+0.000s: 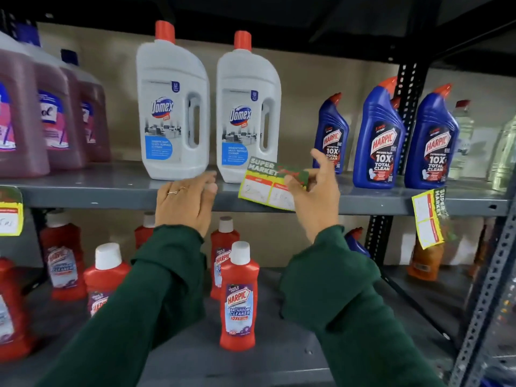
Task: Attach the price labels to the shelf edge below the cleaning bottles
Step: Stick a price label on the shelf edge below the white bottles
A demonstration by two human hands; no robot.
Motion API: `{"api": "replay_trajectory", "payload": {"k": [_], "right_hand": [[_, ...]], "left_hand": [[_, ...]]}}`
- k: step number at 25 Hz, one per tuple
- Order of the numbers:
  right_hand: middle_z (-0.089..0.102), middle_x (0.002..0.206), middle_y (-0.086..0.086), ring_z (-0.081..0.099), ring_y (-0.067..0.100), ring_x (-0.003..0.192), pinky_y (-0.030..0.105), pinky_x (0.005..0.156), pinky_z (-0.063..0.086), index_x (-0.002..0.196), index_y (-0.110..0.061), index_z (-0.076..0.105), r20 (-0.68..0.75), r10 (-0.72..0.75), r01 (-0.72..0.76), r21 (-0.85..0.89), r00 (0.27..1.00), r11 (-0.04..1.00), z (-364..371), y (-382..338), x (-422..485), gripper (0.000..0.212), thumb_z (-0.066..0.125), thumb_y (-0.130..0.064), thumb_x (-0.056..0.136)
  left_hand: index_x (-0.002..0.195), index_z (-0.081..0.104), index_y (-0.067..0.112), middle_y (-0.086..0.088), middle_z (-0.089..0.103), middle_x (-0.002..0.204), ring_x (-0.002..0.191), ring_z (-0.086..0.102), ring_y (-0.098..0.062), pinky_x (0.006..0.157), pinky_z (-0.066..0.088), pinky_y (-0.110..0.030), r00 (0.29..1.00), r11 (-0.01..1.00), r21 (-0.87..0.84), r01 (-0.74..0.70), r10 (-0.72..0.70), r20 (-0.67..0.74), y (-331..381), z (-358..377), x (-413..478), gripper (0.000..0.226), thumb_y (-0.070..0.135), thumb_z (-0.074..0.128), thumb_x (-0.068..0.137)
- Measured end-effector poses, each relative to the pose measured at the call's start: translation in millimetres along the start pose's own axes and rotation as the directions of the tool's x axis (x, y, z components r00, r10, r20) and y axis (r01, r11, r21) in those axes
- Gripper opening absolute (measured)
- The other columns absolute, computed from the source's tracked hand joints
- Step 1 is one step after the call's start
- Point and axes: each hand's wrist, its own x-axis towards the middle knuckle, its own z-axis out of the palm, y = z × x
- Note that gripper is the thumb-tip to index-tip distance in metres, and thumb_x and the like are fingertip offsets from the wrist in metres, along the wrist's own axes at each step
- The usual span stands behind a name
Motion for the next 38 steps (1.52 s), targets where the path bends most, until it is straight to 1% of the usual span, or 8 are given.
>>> {"api": "replay_trajectory", "payload": {"k": [3,5,9,13,21,25,29,38], "right_hand": [[0.055,0.090,-0.008,0.058,0.012,0.088,0.024,0.082,0.047,0.104,-0.018,0.063,0.242,-0.140,0.168,-0.098,0.960,0.981,13,0,-14,0.023,0.061,-0.008,0.084],[0.056,0.090,-0.006,0.056,0.011,0.087,0.017,0.082,0.046,0.100,-0.014,0.066,0.289,-0.199,0.234,-0.089,0.936,0.968,21,-1,-22,0.019,0.061,-0.007,0.083],[0.069,0.089,0.010,0.060,0.021,0.083,0.029,0.079,0.051,0.092,-0.008,0.068,0.325,-0.328,0.395,-0.165,0.887,0.904,33,-2,-31,0.012,0.062,-0.005,0.083],[0.057,0.102,0.017,0.052,0.025,0.097,0.028,0.084,0.043,0.084,-0.004,0.070,0.324,-0.361,0.450,-0.268,0.875,0.852,45,-3,-37,0.008,0.066,-0.009,0.080],[0.053,0.096,0.008,0.052,0.017,0.078,0.028,0.064,0.044,0.069,-0.004,0.068,0.296,-0.240,0.357,-0.450,0.925,0.819,55,-2,-35,0.014,0.072,-0.017,0.072],[0.054,0.091,0.009,0.052,0.019,0.075,0.027,0.061,0.039,0.068,-0.003,0.068,0.254,-0.241,0.340,-0.499,0.937,0.797,59,-3,-36,0.016,0.072,-0.018,0.072],[0.054,0.087,0.005,0.049,0.014,0.071,0.025,0.061,0.038,0.070,-0.005,0.068,0.210,-0.240,0.315,-0.489,0.948,0.813,61,-5,-36,0.016,0.070,-0.021,0.075],[0.058,0.090,0.010,0.055,0.019,0.076,0.036,0.068,0.052,0.085,-0.007,0.067,0.162,-0.237,0.285,-0.445,0.958,0.849,64,-5,-36,0.014,0.067,-0.019,0.080]], "left_hand": [[0.124,0.045,0.024,-0.005,0.067,0.106,0.103,0.055,-0.031,0.096,0.037,-0.045,0.989,0.935,-0.340,0.107,-0.065,0.132,-5,-15,4,0.033,0.035,0.042,0.093],[0.103,0.055,0.033,-0.002,0.066,0.096,0.099,0.056,-0.021,0.089,0.039,-0.025,0.975,0.906,-0.395,0.151,-0.071,0.209,-9,-24,1,0.015,0.024,0.054,0.091],[0.083,0.064,0.030,-0.004,0.068,0.094,0.091,0.058,-0.020,0.083,0.046,-0.027,0.963,0.920,-0.360,0.153,-0.056,0.264,-12,-31,3,0.013,0.018,0.064,0.084],[0.076,0.069,0.018,0.006,0.059,0.105,0.094,0.053,-0.011,0.077,0.025,0.006,0.964,0.975,-0.222,-0.031,0.087,0.249,-18,-33,10,0.008,0.010,0.069,0.079],[0.057,0.065,0.012,-0.002,0.063,0.105,0.092,0.055,-0.010,0.073,0.030,0.003,0.943,0.984,-0.144,-0.100,0.140,0.302,-28,-32,12,0.019,0.018,0.079,0.068],[0.058,0.065,0.009,-0.003,0.065,0.105,0.090,0.058,-0.014,0.075,0.041,-0.021,0.956,0.987,-0.126,-0.096,0.127,0.265,-27,-31,11,0.020,0.018,0.078,0.070],[0.058,0.066,0.010,0.007,0.064,0.091,0.084,0.058,-0.012,0.070,0.033,0.002,0.977,0.978,-0.209,-0.012,0.056,0.207,-26,-30,12,0.017,0.014,0.077,0.070],[0.064,0.064,0.005,-0.009,0.069,0.080,0.071,0.058,-0.016,0.065,0.035,0.000,0.998,0.973,-0.229,-0.001,0.017,0.066,-20,-21,14,0.014,0.006,0.075,0.072]]}}
